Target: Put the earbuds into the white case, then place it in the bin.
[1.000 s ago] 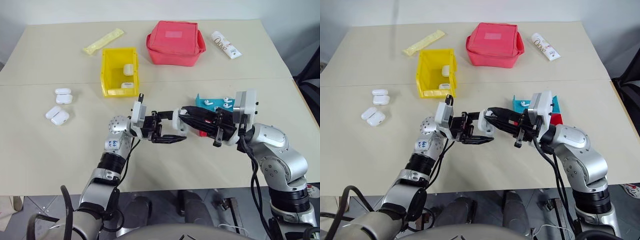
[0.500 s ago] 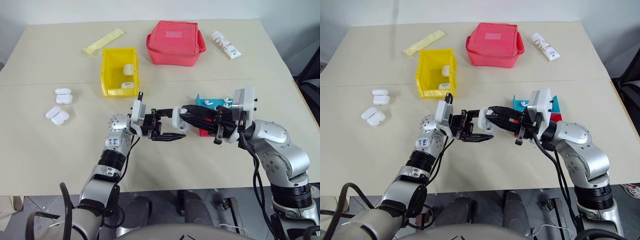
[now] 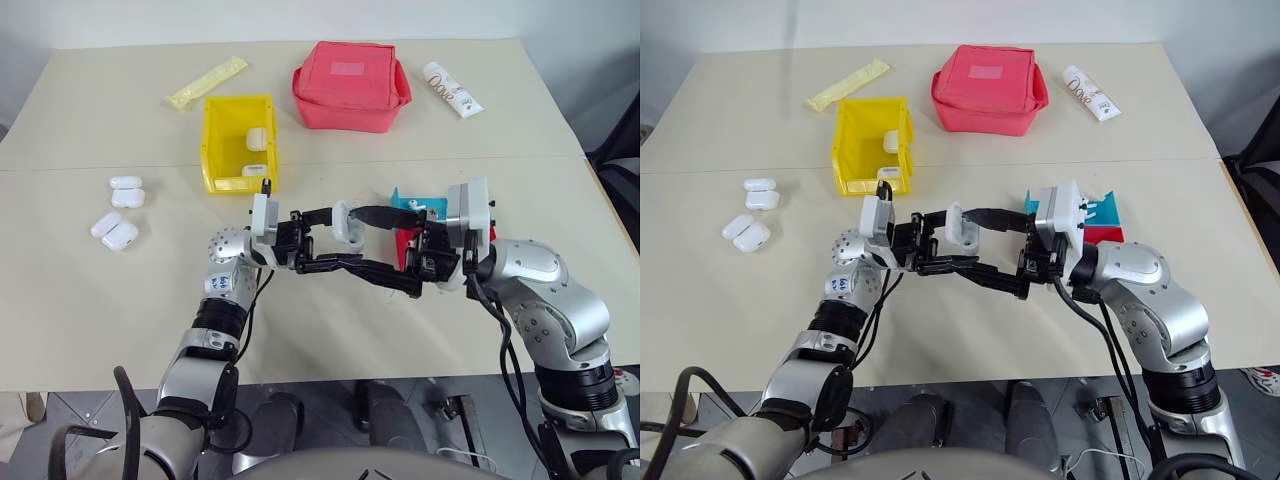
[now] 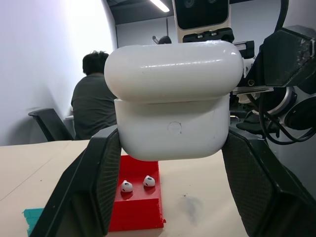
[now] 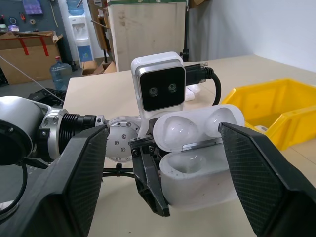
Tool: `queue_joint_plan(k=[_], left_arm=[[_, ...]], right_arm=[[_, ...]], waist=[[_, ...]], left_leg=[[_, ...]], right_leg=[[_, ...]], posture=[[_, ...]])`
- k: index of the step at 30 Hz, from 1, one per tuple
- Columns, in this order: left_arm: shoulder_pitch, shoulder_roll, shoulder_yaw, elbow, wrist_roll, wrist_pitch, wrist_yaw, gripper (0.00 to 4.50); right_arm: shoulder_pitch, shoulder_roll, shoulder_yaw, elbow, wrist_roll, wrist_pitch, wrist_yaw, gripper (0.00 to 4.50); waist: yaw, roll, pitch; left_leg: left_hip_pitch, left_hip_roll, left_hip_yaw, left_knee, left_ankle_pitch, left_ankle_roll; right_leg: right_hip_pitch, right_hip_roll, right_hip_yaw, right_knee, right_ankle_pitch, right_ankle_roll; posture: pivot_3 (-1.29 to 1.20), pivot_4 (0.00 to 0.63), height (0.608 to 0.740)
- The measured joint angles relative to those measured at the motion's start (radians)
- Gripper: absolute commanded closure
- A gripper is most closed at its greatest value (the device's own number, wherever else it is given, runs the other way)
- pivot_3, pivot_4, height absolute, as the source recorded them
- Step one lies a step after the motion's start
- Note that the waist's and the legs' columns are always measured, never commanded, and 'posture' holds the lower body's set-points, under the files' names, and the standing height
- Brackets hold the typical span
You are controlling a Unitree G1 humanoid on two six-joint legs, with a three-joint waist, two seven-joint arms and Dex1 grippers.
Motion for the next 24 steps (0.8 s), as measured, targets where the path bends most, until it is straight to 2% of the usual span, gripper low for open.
queue_joint_plan(k=[7,14,19,23,24], left_arm=[[-0.010,0.011,0.004,0.017,0.014,-0.025,0.013,1.78],[-0.016,0.073,0.023,0.035,0.017,-0.048,0.022,1.78],[0.021,0.119,0.035,0.050,0.015,-0.038,-0.014,1.78],[0.023,0.142,0.044,0.052,0.012,-0.019,-0.018,1.78],[0.020,0.144,0.043,0.054,0.012,-0.015,-0.018,1.78]], right_arm=[[0.022,-0.028,-0.034,0.003,-0.020,0.004,-0.038,0.78],[0.169,-0.139,-0.211,-0.088,-0.026,0.072,-0.145,0.78],[0.390,-0.225,-0.427,-0.197,0.008,0.163,-0.183,0.78],[0.580,-0.236,-0.610,-0.264,0.046,0.225,-0.188,0.02],[0.672,-0.228,-0.687,-0.296,0.059,0.238,-0.176,0.02]], waist=[[0.003,0.000,0.000],[0.004,0.000,0.000],[0.010,-0.001,0.000],[0.011,-0.001,0.000],[0.018,0.000,0.000]], left_leg=[[0.000,0.000,0.000,0.000,0.000,0.000],[0.000,0.000,0.000,0.000,0.000,0.000],[-0.001,0.000,0.000,0.000,0.000,0.001],[0.000,0.000,0.001,0.000,0.000,0.001],[0.000,0.000,0.000,0.000,-0.001,0.002]], right_leg=[[0.000,0.000,0.000,0.000,0.000,0.000],[0.000,0.000,0.000,0.000,0.000,0.000],[0.000,0.000,0.000,-0.001,0.000,0.000],[0.001,-0.001,0.001,-0.001,0.000,0.001],[0.001,-0.001,0.001,-0.002,0.000,0.001]], posture=[[0.00,0.150,0.740],[0.00,0.150,0.740],[0.00,0.150,0.740],[0.00,0.150,0.740],[0.00,0.150,0.740]])
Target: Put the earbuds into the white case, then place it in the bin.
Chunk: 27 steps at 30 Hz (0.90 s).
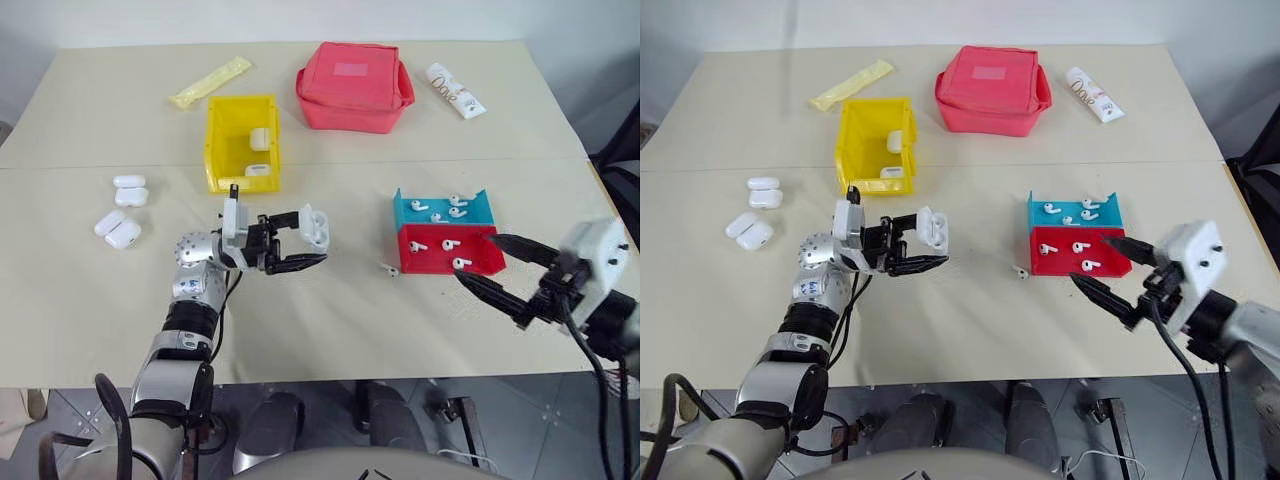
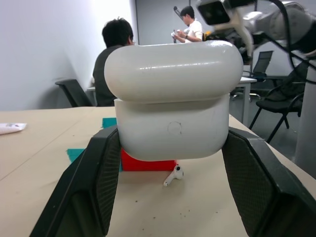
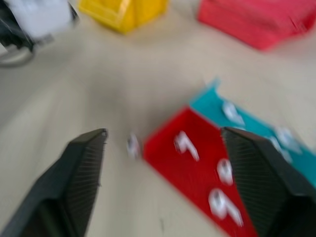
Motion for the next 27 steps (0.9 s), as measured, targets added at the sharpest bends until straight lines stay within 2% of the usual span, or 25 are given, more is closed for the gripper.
queue_joint_plan(k=[3,6,10,14,19,25,27], left_arm=[[-0.009,0.035,0.021,0.015,-0.002,0.004,0.000,1.78],[-0.026,0.039,0.040,0.032,-0.003,0.004,0.000,1.78],[-0.046,0.016,0.037,0.033,-0.003,0.004,0.000,1.78],[-0.048,0.005,0.034,0.022,-0.004,0.011,0.000,1.78],[-0.044,-0.013,0.025,-0.063,-0.008,0.033,0.001,1.78],[0.036,-0.046,-0.012,-0.201,-0.015,0.074,0.016,1.78],[0.062,-0.042,-0.014,-0.230,-0.016,0.086,0.030,1.78]], right_arm=[[0.228,0.056,-0.178,-0.053,0.003,0.013,0.035,0.02],[0.330,0.078,-0.272,-0.067,0.001,0.000,0.062,0.02],[0.353,0.069,-0.304,-0.090,-0.004,-0.025,0.078,0.02],[0.298,-0.040,-0.291,-0.088,-0.021,-0.010,0.073,0.02],[0.147,-0.208,-0.157,-0.031,-0.052,0.029,0.067,0.02],[-0.144,-0.429,0.169,0.178,-0.141,0.045,0.084,0.02],[-0.232,-0.441,0.266,0.234,-0.162,0.045,0.099,0.40]], waist=[[0.010,-0.001,0.001],[0.007,-0.001,0.001],[0.006,-0.002,0.001],[0.001,-0.002,0.001],[0.005,-0.003,0.002],[0.005,-0.003,0.002],[0.008,-0.003,0.002]], left_leg=[[0.000,0.001,0.000,-0.001,0.000,0.000],[0.001,-0.001,0.004,0.000,-0.002,0.003],[0.002,0.000,0.003,0.000,-0.003,0.003],[0.001,0.000,0.004,0.000,-0.003,0.003],[0.001,0.000,0.003,0.001,-0.002,0.002],[0.000,0.001,0.002,0.001,-0.001,0.001],[-0.001,0.002,0.002,0.001,-0.001,0.000]], right_leg=[[0.000,0.001,0.000,-0.001,0.000,0.000],[0.002,0.000,0.003,-0.001,0.002,0.003],[0.001,0.001,0.003,-0.002,0.002,0.003],[0.001,0.001,0.003,-0.002,0.002,0.003],[0.001,0.000,0.002,-0.002,0.002,0.003],[0.000,0.000,0.001,-0.002,0.001,0.002],[-0.001,0.000,0.000,-0.002,0.001,0.001]], posture=[[0.00,0.150,0.740],[0.00,0.150,0.740],[0.00,0.150,0.740],[0.00,0.150,0.740],[0.00,0.150,0.740],[0.00,0.150,0.740],[0.00,0.150,0.740]])
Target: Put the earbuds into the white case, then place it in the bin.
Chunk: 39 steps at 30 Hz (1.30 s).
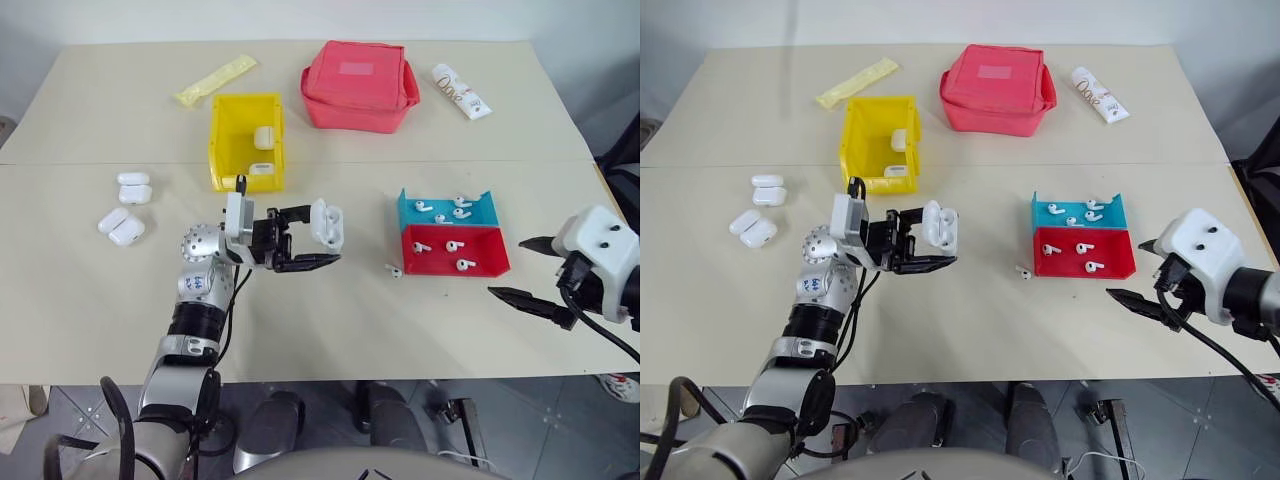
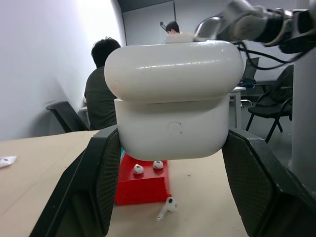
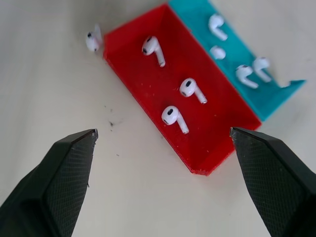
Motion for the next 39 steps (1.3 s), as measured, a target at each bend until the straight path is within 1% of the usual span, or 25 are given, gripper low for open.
queue_joint_plan(k=[1,2,4,9,16,23,34,39], left_arm=[[0.013,0.003,0.000,-0.018,-0.001,0.006,0.006,1.78],[0.027,0.003,-0.003,-0.040,-0.001,0.013,0.016,1.78],[0.054,0.003,-0.012,-0.083,-0.002,0.022,0.035,1.78],[0.124,0.009,-0.020,-0.174,-0.003,0.045,0.084,1.78],[0.201,0.020,-0.024,-0.270,-0.006,0.066,0.138,1.78],[0.230,0.027,-0.030,-0.312,-0.010,0.074,0.169,1.78],[0.261,0.044,-0.032,-0.358,-0.018,0.082,0.203,1.78],[0.265,0.049,-0.032,-0.359,-0.018,0.082,0.210,1.78]], right_arm=[[-0.050,-0.012,0.059,0.032,-0.015,0.001,0.010,0.60],[-0.113,-0.036,0.135,0.071,-0.041,-0.001,0.026,0.89],[-0.222,-0.052,0.250,0.138,-0.102,-0.024,0.067,1.57],[-0.443,-0.043,0.477,0.248,-0.227,-0.085,0.186,1.57],[-0.587,0.013,0.660,0.370,-0.384,-0.159,0.303,1.57],[-0.679,0.088,0.726,0.461,-0.482,-0.204,0.369,1.57],[-0.710,0.156,0.733,0.508,-0.561,-0.238,0.426,1.57],[-0.710,0.163,0.733,0.508,-0.572,-0.238,0.444,1.57]], waist=[[-0.002,0.000,0.000],[-0.004,0.001,0.001],[-0.006,0.001,0.001],[-0.011,0.002,0.001],[-0.021,0.002,0.001],[-0.023,0.003,0.000],[-0.023,0.003,0.000],[-0.023,0.003,0.000]], left_leg=[[0.000,0.000,0.001,0.000,0.000,0.000],[0.000,-0.002,0.001,0.001,0.000,0.001],[0.001,-0.001,0.002,0.001,0.000,0.001],[0.000,-0.001,0.001,0.000,0.000,0.000],[0.000,-0.001,0.001,0.000,0.000,0.000],[0.000,-0.001,0.001,0.000,0.000,0.000],[0.000,-0.001,0.001,0.000,0.000,0.000],[0.000,-0.001,0.001,0.000,0.000,0.000]], right_leg=[[0.000,0.000,0.001,0.000,0.000,0.000],[0.000,-0.001,0.001,0.000,0.000,0.000],[0.001,-0.001,0.001,0.000,0.001,0.000],[0.000,-0.001,0.001,-0.001,0.001,0.000],[0.000,-0.001,0.001,0.000,0.001,0.000],[-0.001,0.000,0.001,0.000,0.001,0.000],[0.000,0.000,0.001,0.001,0.001,0.000],[0.000,0.000,0.001,0.001,0.001,0.000]], posture=[[0.00,0.150,0.740],[0.00,0.150,0.740],[0.00,0.150,0.740],[0.00,0.150,0.740],[0.00,0.150,0.740],[0.00,0.150,0.740],[0.00,0.150,0.740],[0.00,0.150,0.740]])
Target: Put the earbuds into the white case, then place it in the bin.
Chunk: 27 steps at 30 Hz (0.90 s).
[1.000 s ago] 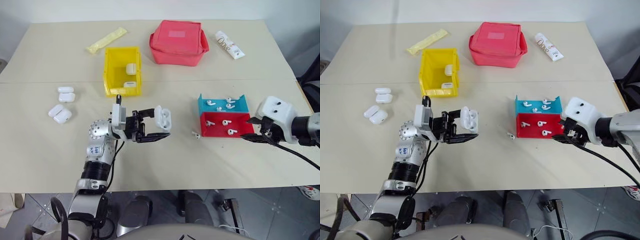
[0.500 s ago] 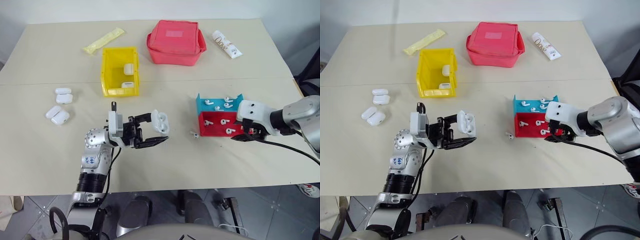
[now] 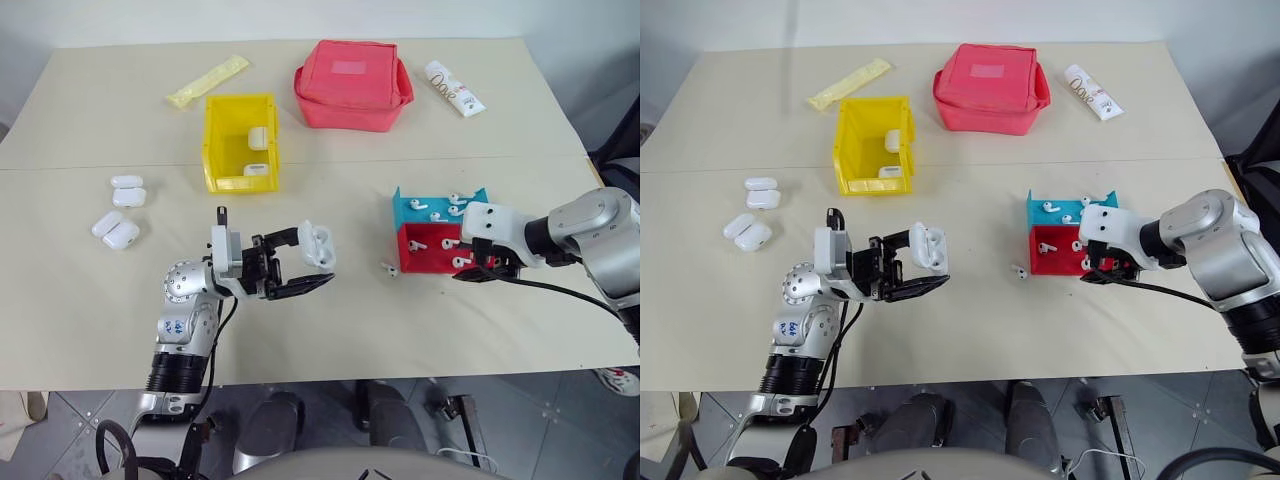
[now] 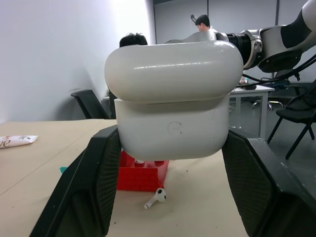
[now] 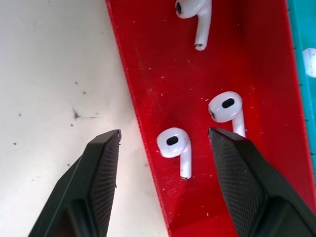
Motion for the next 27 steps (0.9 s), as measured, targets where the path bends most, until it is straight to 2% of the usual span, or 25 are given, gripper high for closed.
queue_joint_plan(k=[12,16,27], left_arm=[[0.004,0.003,0.000,0.000,0.000,0.000,0.005,1.78],[0.004,0.005,0.000,0.000,0.000,0.000,0.007,1.78],[0.005,0.010,0.000,0.000,0.000,-0.002,0.018,1.78]], right_arm=[[-0.002,0.037,0.000,0.032,-0.030,-0.007,0.005,1.57],[-0.008,0.038,0.000,0.039,-0.040,-0.007,0.006,2.47],[-0.023,0.054,0.000,0.081,-0.066,-0.042,0.015,2.47]], waist=[[0.000,0.000,0.000],[0.000,0.000,0.000],[-0.001,0.000,0.000]], left_leg=[[0.000,0.000,0.000,0.000,0.000,0.000],[0.000,0.000,0.000,0.000,0.000,0.000],[0.000,0.000,0.000,0.000,0.000,0.000]], right_leg=[[0.000,0.000,0.000,0.000,0.000,0.000],[0.000,0.000,0.000,0.000,0.000,0.000],[0.000,0.000,0.000,0.001,0.000,0.000]], posture=[[0.00,0.150,0.740],[0.00,0.150,0.740],[0.00,0.150,0.740]])
